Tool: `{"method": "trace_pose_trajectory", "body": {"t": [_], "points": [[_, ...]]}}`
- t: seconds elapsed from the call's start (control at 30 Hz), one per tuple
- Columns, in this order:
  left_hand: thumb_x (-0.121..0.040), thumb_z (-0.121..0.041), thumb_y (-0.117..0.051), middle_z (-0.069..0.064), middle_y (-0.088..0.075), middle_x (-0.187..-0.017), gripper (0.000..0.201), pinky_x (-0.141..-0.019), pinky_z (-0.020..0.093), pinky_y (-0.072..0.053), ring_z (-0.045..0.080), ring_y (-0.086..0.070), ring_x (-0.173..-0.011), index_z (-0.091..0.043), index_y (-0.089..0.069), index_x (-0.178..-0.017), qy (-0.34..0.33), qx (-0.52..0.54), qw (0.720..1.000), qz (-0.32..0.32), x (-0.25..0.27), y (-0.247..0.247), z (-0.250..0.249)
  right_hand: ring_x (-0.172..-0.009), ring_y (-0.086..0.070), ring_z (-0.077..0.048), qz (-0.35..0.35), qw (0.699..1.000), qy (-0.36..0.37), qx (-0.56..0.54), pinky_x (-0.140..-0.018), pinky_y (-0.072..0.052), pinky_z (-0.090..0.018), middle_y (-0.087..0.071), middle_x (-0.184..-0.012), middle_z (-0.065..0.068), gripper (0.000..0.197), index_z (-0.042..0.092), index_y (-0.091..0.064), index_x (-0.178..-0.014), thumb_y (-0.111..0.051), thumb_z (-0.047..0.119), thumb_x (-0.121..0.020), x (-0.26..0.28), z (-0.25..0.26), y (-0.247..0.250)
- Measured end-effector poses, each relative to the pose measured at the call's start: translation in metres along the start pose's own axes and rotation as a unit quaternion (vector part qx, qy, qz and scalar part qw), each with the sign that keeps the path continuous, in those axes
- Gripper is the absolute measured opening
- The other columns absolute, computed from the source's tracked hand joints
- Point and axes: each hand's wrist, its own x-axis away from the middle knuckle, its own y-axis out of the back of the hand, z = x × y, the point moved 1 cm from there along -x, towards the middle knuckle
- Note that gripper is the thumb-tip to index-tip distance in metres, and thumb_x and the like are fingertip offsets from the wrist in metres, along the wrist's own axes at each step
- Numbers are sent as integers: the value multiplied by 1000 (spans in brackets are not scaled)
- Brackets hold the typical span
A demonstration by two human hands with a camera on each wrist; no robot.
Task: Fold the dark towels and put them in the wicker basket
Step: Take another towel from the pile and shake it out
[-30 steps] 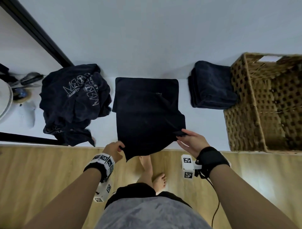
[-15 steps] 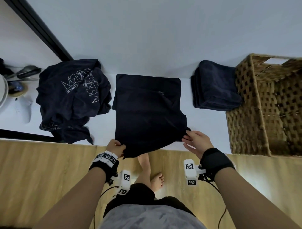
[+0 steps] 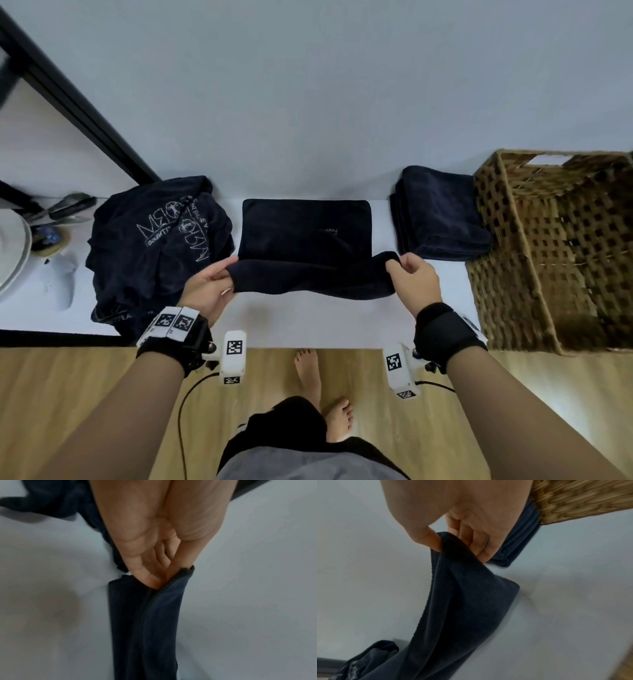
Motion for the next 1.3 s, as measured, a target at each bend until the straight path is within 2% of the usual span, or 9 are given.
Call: {"method": "trace_pose_trajectory", "body": {"t": [0.17, 0.27, 0.43, 0.53, 0.67, 0.87, 1.03, 1.2, 1.3], "points": [[-87, -13, -72, 5, -59, -73, 9, -64, 21, -58, 7, -63, -63, -7, -64, -88, -28, -6, 993, -111, -35, -20, -29, -67, -55, -9, -45, 999, 2, 8, -63, -43, -21, -62, -67, 7, 15, 20, -64, -71, -65, 30, -81, -35, 34, -4], [-86, -29, -73, 3, -50, -61, 28, -58, 28, -55, 9, -52, -46, -16, -53, -72, -71, -97, 977, -174, -61, -30, -44, -72, -58, -9, -56, 998, 3, 27, -65, -41, -17, -63, -69, 10, 13, 23, -68, -75, -66, 32, -84, -56, 48, -9], [-94, -36, -56, 3, -44, -67, 43, -61, 33, -34, 23, -44, -62, -18, -34, -62, -158, -321, 907, -223, -105, -53, -66, -84, -58, -17, -79, 994, 4, 80, -77, -37, -22, -60, -74, 10, 13, 17, -66, -90, -63, 30, -91, -100, 60, -34], [-97, -30, -52, 19, -51, -91, 46, -74, 33, -36, 30, -49, -77, -11, -37, -58, -173, -406, 873, -208, -134, -63, -70, -85, -56, -21, -80, 988, 6, 132, -72, -31, -17, -63, -85, 0, 16, 10, -64, -102, -61, 23, -93, -126, 56, -57], [-100, -19, -47, 30, -60, -105, 32, -84, 43, -41, 44, -57, -97, 7, -60, -88, -164, -453, 853, -202, -170, -68, -61, -97, -63, -30, -74, 984, -16, 162, -77, -40, -24, -69, -102, -14, 20, 8, -61, -110, -58, 19, -94, -155, 41, -79], [-95, -10, -48, 29, -56, -123, 27, -94, 42, -42, 44, -53, -114, 7, -58, -115, -37, -491, 853, -175, -211, -75, -50, -100, -63, -31, -49, 976, -22, 212, -78, -39, -23, -70, -104, -13, 21, 8, -66, -108, -59, 22, -94, -185, 25, -94], [-88, -25, -66, 24, -50, -128, 37, -105, 33, -37, 36, -50, -120, 1, -64, -114, -55, -503, 849, -152, -227, -71, -43, -109, -59, -32, -18, 961, -24, 274, -91, -41, -28, -66, -115, -18, 25, 6, -69, -110, -62, 22, -92, -205, 24, -100], [-81, -25, -75, 3, -70, -90, 14, -77, 22, -44, 22, -64, -87, -12, -71, -83, -68, -440, 887, -119, -232, -64, -39, -114, -56, -31, 27, 951, -41, 304, -92, -41, -26, -63, -116, -20, 21, 3, -72, -96, -63, 20, -87, -212, 30, -110], [-78, -20, -77, -11, -68, -72, 12, -67, 19, -45, 10, -63, -72, -24, -68, -71, -59, -337, 932, -124, -224, -65, -41, -103, -62, -29, 56, 953, -78, 289, -77, -43, -24, -69, -108, -16, 27, 0, -72, -96, -66, 24, -85, -205, 32, -113]]}}
